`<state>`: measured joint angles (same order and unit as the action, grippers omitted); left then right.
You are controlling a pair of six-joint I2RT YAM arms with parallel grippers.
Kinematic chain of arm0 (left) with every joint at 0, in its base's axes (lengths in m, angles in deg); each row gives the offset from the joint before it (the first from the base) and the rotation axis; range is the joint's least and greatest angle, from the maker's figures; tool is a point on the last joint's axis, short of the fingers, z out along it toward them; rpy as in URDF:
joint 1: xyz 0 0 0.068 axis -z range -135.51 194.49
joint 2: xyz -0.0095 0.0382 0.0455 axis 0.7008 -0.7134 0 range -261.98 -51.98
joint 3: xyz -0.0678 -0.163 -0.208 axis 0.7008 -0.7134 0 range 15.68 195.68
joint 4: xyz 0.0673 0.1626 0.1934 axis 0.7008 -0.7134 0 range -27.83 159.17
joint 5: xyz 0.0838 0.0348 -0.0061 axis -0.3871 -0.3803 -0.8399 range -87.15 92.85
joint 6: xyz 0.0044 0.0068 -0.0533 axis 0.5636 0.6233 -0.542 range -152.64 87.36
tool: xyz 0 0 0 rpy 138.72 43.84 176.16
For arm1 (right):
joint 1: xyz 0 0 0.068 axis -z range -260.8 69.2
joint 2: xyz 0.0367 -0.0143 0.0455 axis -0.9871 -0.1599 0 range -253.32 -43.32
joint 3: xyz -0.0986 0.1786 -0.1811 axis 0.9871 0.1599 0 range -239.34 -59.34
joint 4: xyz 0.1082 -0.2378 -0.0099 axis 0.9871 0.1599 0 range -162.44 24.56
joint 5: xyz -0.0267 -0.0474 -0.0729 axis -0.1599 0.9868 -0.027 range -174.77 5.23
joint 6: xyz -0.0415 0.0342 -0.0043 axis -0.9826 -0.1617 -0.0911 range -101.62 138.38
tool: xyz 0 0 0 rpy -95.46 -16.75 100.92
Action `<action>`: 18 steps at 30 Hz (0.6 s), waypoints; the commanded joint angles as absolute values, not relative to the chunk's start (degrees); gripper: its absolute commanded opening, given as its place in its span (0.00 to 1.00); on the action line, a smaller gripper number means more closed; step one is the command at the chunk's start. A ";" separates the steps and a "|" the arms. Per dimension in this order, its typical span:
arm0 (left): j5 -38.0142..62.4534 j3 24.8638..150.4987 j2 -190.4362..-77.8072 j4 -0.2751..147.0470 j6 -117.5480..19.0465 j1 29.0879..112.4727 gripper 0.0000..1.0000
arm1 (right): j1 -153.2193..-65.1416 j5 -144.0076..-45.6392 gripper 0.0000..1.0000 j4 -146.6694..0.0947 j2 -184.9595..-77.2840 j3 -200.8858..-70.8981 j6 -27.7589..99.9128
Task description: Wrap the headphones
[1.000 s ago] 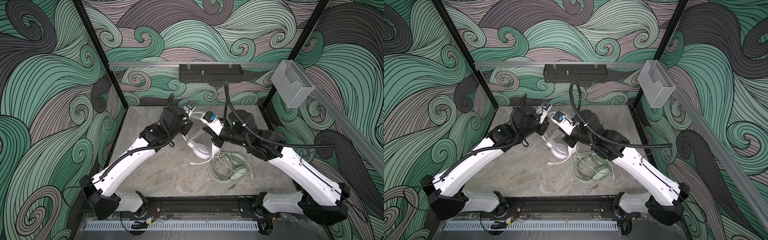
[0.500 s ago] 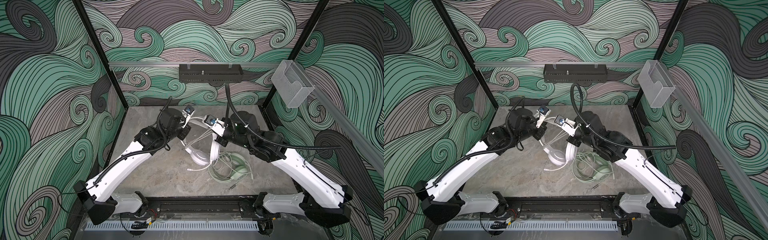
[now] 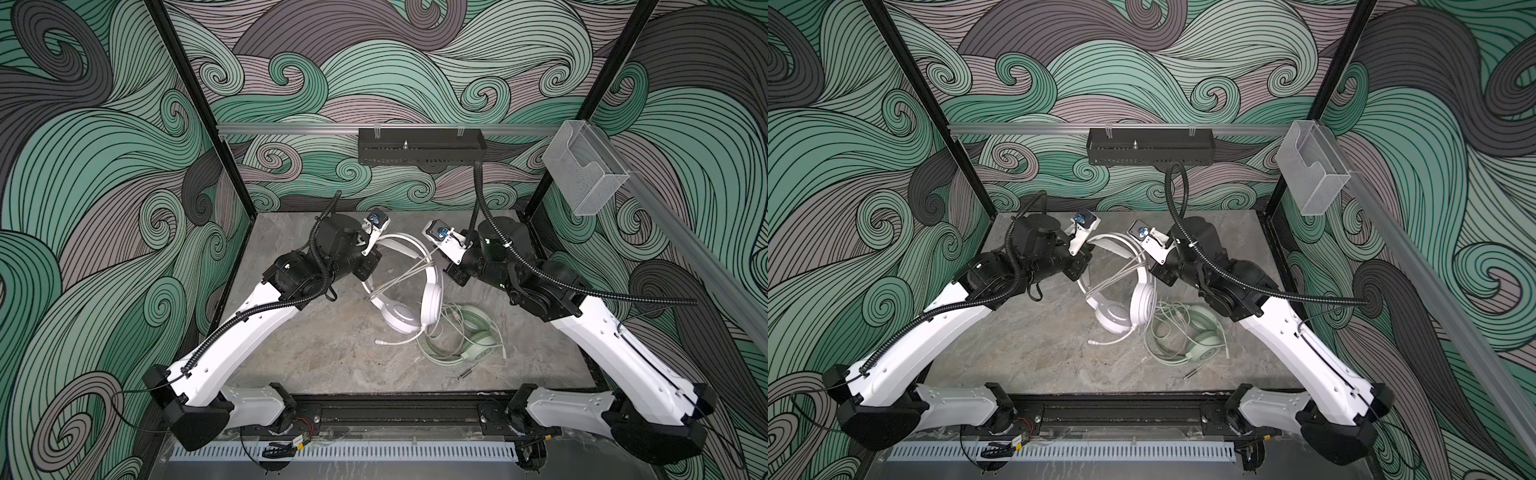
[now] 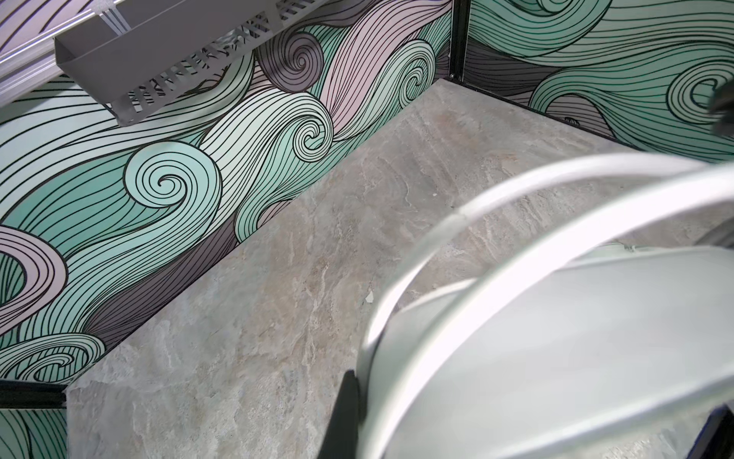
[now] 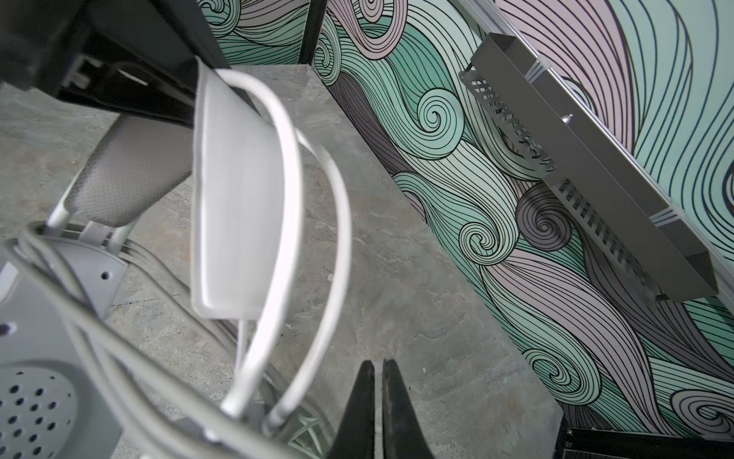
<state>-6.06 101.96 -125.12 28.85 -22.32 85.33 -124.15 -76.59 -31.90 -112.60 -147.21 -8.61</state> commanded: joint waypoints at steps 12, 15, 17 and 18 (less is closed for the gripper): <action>-3.45 106.64 -125.02 25.12 -25.83 83.61 0.00 | -120.90 -71.18 0.12 -38.77 -107.78 -142.50 -6.19; -3.02 107.23 -124.65 25.57 -27.03 83.35 0.00 | -119.18 -72.00 0.13 -39.61 -107.05 -140.96 -4.81; -2.14 107.69 -124.47 25.82 -27.75 82.97 0.00 | -117.65 -73.26 0.13 -39.83 -107.04 -140.10 -3.64; -1.92 108.00 -124.49 25.87 -28.12 82.92 0.00 | -116.73 -73.81 0.13 -40.36 -107.15 -139.78 -2.87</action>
